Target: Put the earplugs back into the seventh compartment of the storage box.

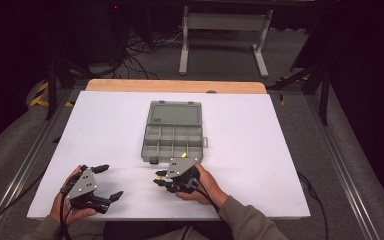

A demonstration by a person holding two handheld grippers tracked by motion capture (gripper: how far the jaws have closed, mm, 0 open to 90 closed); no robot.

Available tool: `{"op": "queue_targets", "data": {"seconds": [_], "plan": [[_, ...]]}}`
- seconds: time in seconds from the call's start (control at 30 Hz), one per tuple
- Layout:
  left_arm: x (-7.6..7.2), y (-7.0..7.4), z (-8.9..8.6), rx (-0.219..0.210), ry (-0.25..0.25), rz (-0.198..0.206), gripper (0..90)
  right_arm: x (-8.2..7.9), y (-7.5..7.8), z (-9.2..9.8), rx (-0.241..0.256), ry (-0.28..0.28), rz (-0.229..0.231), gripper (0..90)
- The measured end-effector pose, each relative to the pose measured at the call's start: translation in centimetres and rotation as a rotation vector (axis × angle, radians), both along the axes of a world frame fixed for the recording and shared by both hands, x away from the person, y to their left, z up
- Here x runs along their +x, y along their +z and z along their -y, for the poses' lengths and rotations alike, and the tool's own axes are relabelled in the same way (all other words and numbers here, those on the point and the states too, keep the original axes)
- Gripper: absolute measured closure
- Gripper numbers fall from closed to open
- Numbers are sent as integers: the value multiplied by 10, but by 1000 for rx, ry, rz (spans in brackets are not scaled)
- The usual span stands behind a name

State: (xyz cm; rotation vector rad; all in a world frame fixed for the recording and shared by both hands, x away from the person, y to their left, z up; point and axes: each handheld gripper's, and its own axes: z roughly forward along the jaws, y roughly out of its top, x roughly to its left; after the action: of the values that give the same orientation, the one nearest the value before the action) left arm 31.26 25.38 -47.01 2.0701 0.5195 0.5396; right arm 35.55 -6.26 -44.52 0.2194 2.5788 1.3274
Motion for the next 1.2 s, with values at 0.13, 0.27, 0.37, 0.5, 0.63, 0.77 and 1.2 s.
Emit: {"op": "queue_targets", "data": {"seconds": [0.13,0.27,0.37,0.5,0.63,0.77,1.2], "plan": [[0,0,0,1,0,1,58,0,2,2,0,-4,14,727],[0,0,0,1,-1,1,58,0,4,4,7,-11,21,727],[0,0,0,1,0,1,58,1,7,6,13,-19,27,727],[0,0,0,1,-1,1,58,2,10,9,22,-30,33,727],[0,0,0,1,-1,2,58,3,13,12,30,-39,43,726],[0,0,0,1,-1,1,58,4,16,16,39,-51,52,726],[0,0,0,0,-2,1,58,11,28,31,67,-107,90,726]]}}
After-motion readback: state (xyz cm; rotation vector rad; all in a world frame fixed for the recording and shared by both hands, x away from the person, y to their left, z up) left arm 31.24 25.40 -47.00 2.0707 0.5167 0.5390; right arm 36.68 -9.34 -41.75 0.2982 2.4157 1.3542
